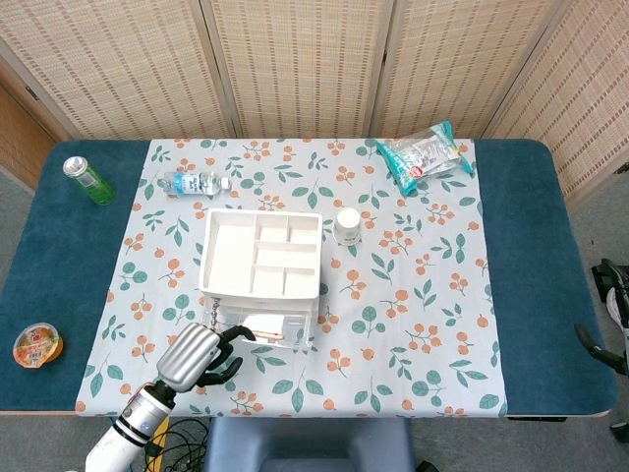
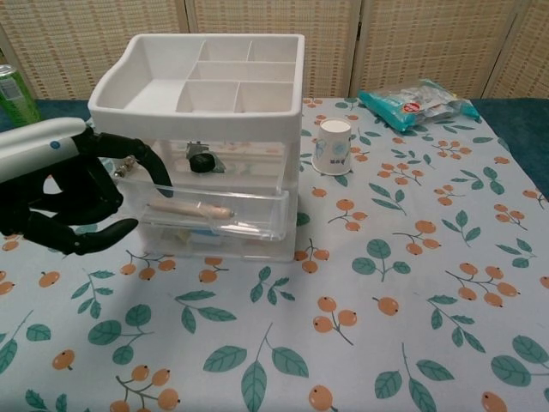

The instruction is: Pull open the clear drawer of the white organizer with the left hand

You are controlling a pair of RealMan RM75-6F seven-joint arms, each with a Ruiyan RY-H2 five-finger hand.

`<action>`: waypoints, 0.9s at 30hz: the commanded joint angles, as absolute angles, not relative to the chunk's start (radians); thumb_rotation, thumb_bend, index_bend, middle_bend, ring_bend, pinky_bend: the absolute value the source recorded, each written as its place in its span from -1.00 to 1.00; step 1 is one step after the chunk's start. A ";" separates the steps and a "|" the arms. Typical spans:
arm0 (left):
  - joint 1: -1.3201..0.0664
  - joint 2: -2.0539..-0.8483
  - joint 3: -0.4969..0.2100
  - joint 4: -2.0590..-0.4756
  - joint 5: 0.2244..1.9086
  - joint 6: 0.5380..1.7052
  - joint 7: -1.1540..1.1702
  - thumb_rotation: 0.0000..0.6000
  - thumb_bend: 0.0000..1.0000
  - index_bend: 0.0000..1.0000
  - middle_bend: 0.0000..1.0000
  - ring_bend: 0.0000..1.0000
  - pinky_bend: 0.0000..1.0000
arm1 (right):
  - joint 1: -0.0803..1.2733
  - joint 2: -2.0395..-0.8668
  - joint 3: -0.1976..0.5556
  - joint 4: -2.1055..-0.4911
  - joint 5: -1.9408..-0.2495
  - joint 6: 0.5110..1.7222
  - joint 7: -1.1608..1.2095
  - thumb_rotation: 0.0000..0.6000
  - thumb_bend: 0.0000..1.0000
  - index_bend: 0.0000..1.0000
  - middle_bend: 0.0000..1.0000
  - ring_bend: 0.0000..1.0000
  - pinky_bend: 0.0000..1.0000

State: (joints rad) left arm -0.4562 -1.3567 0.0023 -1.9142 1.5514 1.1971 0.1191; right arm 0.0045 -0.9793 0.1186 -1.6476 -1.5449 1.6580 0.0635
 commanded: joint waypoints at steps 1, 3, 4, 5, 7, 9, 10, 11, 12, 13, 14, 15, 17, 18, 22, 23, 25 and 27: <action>-0.455 -1.355 0.004 -1.921 1.553 1.196 0.122 1.00 -0.14 -0.21 0.85 1.00 1.00 | 0.004 -0.979 0.119 -1.648 -1.545 1.658 0.064 1.00 -0.44 -0.91 -0.64 -0.79 -0.92; -0.455 -1.354 0.010 -1.923 1.558 1.190 0.125 1.00 -0.14 -0.20 0.85 1.00 1.00 | 0.004 -0.980 0.119 -1.647 -1.545 1.658 0.063 1.00 -0.44 -0.91 -0.64 -0.79 -0.92; -0.456 -1.354 0.012 -1.924 1.559 1.187 0.125 1.00 -0.14 -0.20 0.85 1.00 1.00 | 0.004 -0.980 0.119 -1.648 -1.545 1.658 0.063 1.00 -0.44 -0.91 -0.64 -0.79 -0.92; -0.457 -1.355 0.014 -1.925 1.559 1.183 0.125 1.00 -0.14 -0.20 0.85 1.00 1.00 | 0.004 -0.980 0.119 -1.648 -1.545 1.658 0.063 1.00 -0.44 -0.91 -0.64 -0.79 -0.92; -0.459 -1.357 0.014 -1.924 1.561 1.179 0.125 1.00 -0.14 -0.20 0.85 1.00 1.00 | 0.003 -0.980 0.119 -1.648 -1.545 1.661 0.063 1.00 -0.44 -0.91 -0.64 -0.79 -0.92; -0.460 -1.360 0.014 -1.924 1.563 1.177 0.126 1.00 -0.14 -0.20 0.85 1.00 1.00 | 0.001 -0.979 0.119 -1.649 -1.545 1.663 0.063 1.00 -0.44 -0.91 -0.64 -0.79 -0.92; -0.460 -1.362 0.014 -1.923 1.564 1.176 0.127 1.00 -0.14 -0.20 0.85 1.00 1.00 | 0.000 -0.979 0.119 -1.649 -1.545 1.664 0.063 1.00 -0.44 -0.91 -0.64 -0.78 -0.92; -0.461 -1.364 0.015 -1.924 1.565 1.174 0.127 1.00 -0.14 -0.20 0.85 1.00 1.00 | -0.001 -0.979 0.118 -1.649 -1.545 1.665 0.063 1.00 -0.44 -0.91 -0.64 -0.78 -0.92; -0.461 -1.364 0.016 -1.925 1.566 1.173 0.128 1.00 -0.14 -0.20 0.85 1.00 1.00 | -0.002 -0.979 0.118 -1.649 -1.544 1.665 0.064 1.00 -0.44 -0.91 -0.64 -0.78 -0.92; -0.461 -1.365 0.016 -1.925 1.567 1.172 0.128 1.00 -0.14 -0.20 0.85 1.00 1.00 | -0.002 -0.979 0.117 -1.648 -1.544 1.666 0.064 1.00 -0.44 -0.91 -0.64 -0.78 -0.92; -0.461 -1.366 0.016 -1.926 1.568 1.173 0.129 1.00 -0.14 -0.20 0.85 1.00 1.00 | -0.003 -0.979 0.117 -1.648 -1.544 1.666 0.065 1.00 -0.44 -0.91 -0.64 -0.78 -0.92; -0.460 -1.367 0.017 -1.928 1.571 1.175 0.131 1.00 -0.14 -0.20 0.85 1.00 1.00 | -0.004 -0.979 0.117 -1.647 -1.544 1.666 0.065 1.00 -0.44 -0.91 -0.64 -0.78 -0.92; -0.459 -1.368 0.018 -1.930 1.577 1.178 0.133 1.00 -0.14 -0.20 0.85 1.00 1.00 | -0.005 -0.979 0.117 -1.646 -1.543 1.668 0.067 1.00 -0.44 -0.91 -0.64 -0.78 -0.92; -0.458 -1.368 0.019 -1.931 1.578 1.178 0.133 1.00 -0.14 -0.20 0.85 1.00 1.00 | -0.005 -0.979 0.117 -1.645 -1.543 1.668 0.068 1.00 -0.44 -0.91 -0.64 -0.78 -0.92; -0.457 -1.366 0.018 -1.932 1.577 1.179 0.139 1.00 -0.14 -0.19 0.85 1.00 1.00 | -0.006 -0.979 0.118 -1.643 -1.543 1.669 0.071 1.00 -0.44 -0.91 -0.64 -0.78 -0.92; -0.456 -1.365 0.018 -1.933 1.577 1.181 0.140 1.00 -0.14 -0.18 0.85 1.00 1.00 | -0.006 -0.980 0.118 -1.642 -1.542 1.669 0.071 1.00 -0.44 -0.91 -0.64 -0.78 -0.92; -0.454 -1.363 0.018 -1.934 1.577 1.184 0.142 1.00 -0.14 -0.19 0.85 1.00 1.00 | -0.006 -0.980 0.118 -1.642 -1.542 1.669 0.072 1.00 -0.44 -0.91 -0.64 -0.78 -0.92; -0.451 -1.359 0.020 -1.936 1.577 1.186 0.146 1.00 -0.14 -0.19 0.85 1.00 1.00 | -0.006 -0.980 0.118 -1.641 -1.542 1.668 0.073 1.00 -0.44 -0.91 -0.64 -0.78 -0.92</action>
